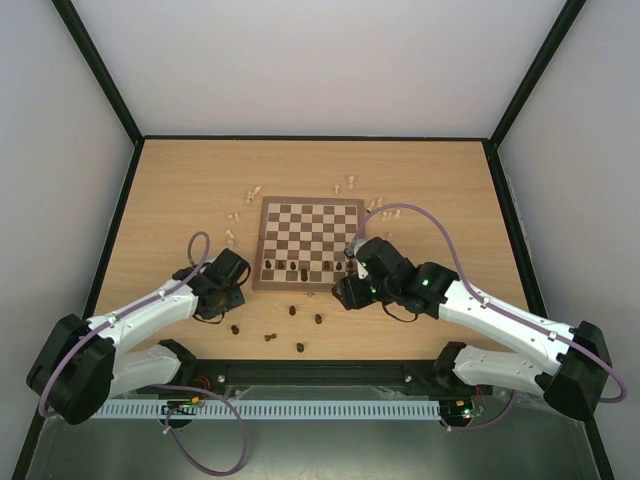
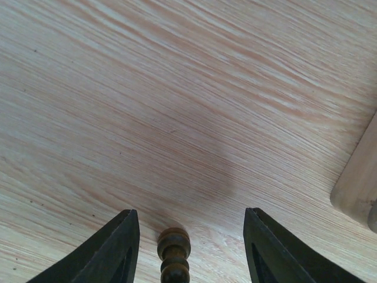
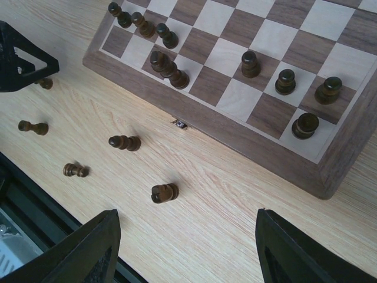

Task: Set up the chess pieces on the board
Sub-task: Pick up the chess piece at the center of the board.

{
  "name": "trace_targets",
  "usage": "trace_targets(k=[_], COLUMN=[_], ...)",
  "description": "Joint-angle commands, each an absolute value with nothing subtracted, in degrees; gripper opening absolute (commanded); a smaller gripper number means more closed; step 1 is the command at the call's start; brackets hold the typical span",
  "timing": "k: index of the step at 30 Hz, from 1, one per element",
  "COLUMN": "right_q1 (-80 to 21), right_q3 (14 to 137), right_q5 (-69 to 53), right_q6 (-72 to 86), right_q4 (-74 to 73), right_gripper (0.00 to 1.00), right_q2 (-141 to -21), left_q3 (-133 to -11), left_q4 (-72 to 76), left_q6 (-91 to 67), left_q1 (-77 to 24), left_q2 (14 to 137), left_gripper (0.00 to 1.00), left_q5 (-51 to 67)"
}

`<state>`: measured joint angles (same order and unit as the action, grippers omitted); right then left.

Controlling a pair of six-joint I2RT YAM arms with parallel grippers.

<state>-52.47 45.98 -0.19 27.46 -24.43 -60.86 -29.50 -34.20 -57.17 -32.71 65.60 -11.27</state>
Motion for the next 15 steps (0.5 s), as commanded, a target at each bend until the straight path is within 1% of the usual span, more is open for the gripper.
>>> trace_targets(k=[1,4,6,10,13,15], right_q1=[-52.4,-52.3,-52.4,-52.4,-52.4,-52.4], right_q3=[45.2,45.1,45.0,45.0,45.1,45.1], right_q5=[-1.6,-1.8,-1.7,-1.5,-1.2,-1.1], right_q6=[26.7,26.6,26.7,26.7,26.8,26.8], right_q4=[-24.7,-24.6,-24.5,-24.6,-24.7,-24.8], right_gripper=[0.63,0.63,0.63,0.63,0.63,0.63], right_q2=[-59.8,-59.7,-59.7,-59.7,-59.8,-59.8], left_q3=[-27.6,-26.6,-26.2,-26.5,-27.8,-29.4], left_q4=[-33.8,-34.1,-34.1,-34.7,-35.7,-37.3], left_q6=[-59.4,-60.5,-60.7,-60.4,-60.1,-60.4], left_q1=[-33.1,-33.7,-33.8,-34.3,-35.2,-37.1], left_q2=[63.7,61.8,61.3,61.3,62.0,63.0], left_gripper=[0.48,0.4,0.33,0.14,0.05,0.03], left_q5=[-10.5,-10.8,-10.8,-11.0,-11.6,-12.7])
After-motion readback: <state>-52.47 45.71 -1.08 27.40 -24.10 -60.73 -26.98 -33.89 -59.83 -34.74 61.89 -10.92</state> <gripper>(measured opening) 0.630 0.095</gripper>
